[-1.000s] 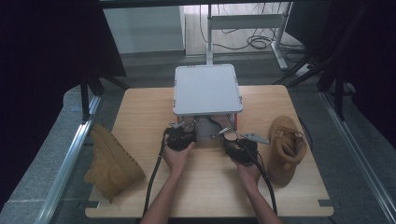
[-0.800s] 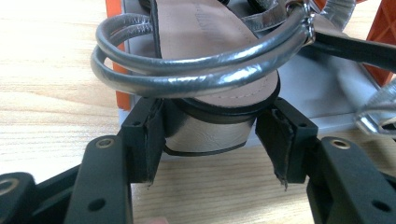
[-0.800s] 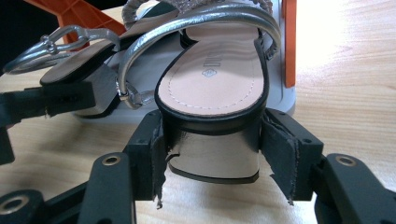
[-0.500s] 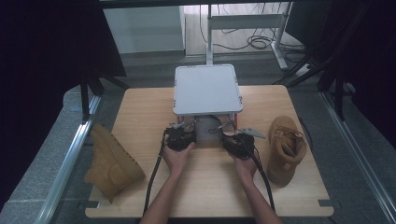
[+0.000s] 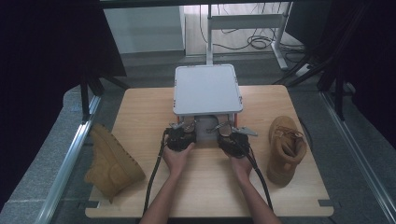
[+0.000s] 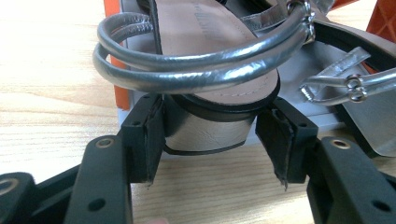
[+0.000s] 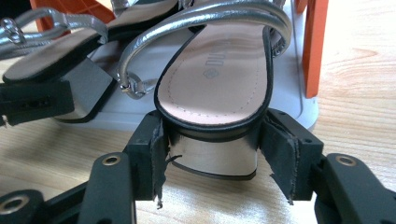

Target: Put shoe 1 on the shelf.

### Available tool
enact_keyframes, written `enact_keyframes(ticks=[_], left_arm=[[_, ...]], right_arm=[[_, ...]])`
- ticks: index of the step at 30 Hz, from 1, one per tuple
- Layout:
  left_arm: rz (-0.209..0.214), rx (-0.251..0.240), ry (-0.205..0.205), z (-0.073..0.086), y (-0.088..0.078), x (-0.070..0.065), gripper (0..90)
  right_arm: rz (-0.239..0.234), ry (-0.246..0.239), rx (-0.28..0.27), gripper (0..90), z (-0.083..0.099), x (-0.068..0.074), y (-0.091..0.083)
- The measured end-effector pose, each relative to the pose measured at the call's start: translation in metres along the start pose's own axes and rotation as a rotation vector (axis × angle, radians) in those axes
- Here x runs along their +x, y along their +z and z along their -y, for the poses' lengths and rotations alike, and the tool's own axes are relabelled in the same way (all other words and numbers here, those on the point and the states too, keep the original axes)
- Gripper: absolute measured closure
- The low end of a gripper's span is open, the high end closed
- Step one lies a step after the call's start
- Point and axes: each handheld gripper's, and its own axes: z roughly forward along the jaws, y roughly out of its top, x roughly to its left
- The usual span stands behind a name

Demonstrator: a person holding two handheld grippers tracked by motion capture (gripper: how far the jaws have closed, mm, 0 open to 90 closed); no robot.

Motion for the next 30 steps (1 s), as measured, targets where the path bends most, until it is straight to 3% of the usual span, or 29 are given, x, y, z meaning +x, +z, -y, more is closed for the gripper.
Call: enact_keyframes(ticks=[11,20,24,30], left_arm=[[-0.008,-0.002,0.009,0.0008,0.0006,-0.0015,42.4],[-0.005,0.003,0.009,0.0004,0.0006,-0.0012,41.9],[0.02,-0.004,-0.018,0.0034,0.0003,0.0017,40.8],[0.041,-0.016,-0.022,0.0091,-0.0041,0.0046,42.0]], right_arm=[[0.039,-0.068,-0.004,43.4,0.0028,0.007,0.0016],[0.037,-0.066,-0.005,43.3,0.0031,0.0069,0.0016],[0.023,-0.056,0.0,43.1,0.0032,0.0048,0.0012],[0.015,-0.041,-0.007,43.0,0.0048,0.0036,0.0011]])
